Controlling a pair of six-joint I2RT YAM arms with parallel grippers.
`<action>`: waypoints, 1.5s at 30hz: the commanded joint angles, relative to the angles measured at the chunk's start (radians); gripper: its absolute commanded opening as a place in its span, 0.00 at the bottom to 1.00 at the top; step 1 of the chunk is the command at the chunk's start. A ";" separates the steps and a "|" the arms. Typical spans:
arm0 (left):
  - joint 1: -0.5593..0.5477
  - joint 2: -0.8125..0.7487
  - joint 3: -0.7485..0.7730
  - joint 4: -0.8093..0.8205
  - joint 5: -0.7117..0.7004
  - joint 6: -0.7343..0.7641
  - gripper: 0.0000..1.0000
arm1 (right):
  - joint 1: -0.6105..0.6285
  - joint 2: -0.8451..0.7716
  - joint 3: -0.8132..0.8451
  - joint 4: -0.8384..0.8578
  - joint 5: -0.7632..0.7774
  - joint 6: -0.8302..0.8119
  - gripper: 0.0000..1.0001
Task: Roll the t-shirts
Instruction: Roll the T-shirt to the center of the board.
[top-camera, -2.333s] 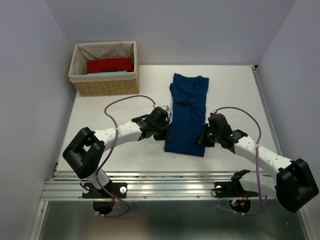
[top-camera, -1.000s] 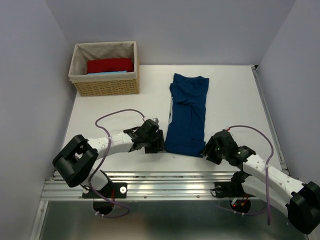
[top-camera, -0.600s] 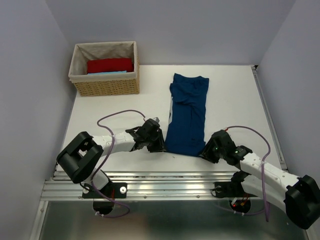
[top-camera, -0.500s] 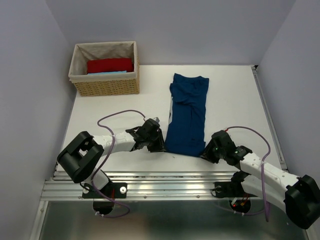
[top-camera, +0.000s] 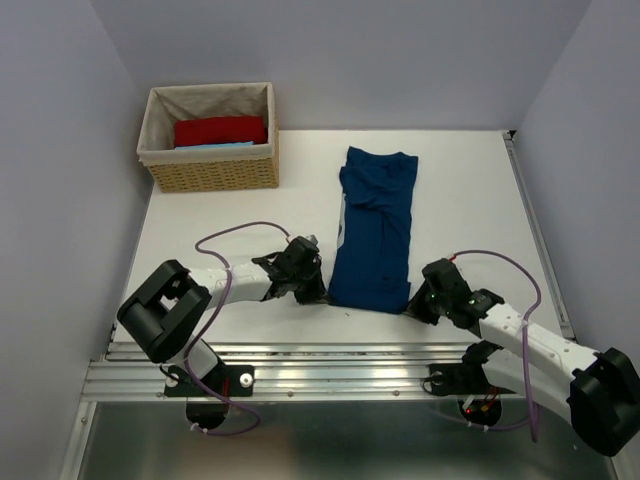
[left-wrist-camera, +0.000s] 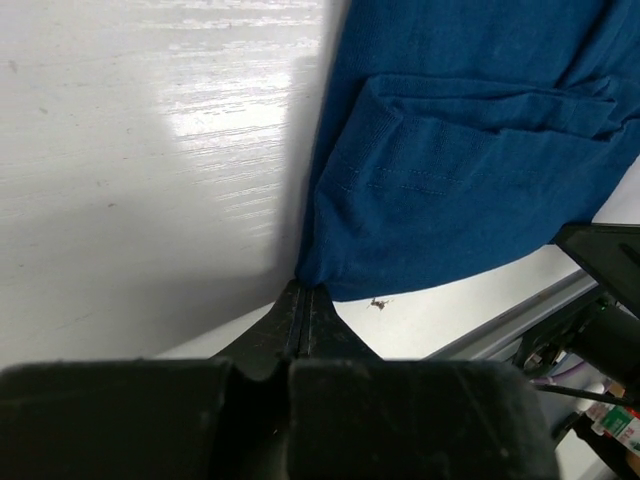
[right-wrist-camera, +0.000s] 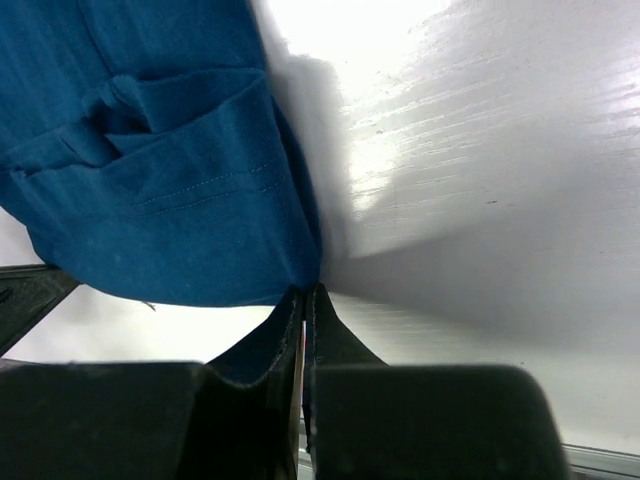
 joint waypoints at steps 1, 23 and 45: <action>0.026 -0.062 0.044 -0.065 -0.005 -0.011 0.00 | 0.006 0.007 0.079 -0.041 0.069 -0.039 0.01; 0.126 0.029 0.265 -0.208 0.044 0.067 0.00 | -0.013 0.128 0.263 -0.066 0.140 -0.143 0.01; 0.180 0.259 0.477 -0.242 0.013 0.132 0.00 | -0.144 0.324 0.385 0.011 0.151 -0.301 0.01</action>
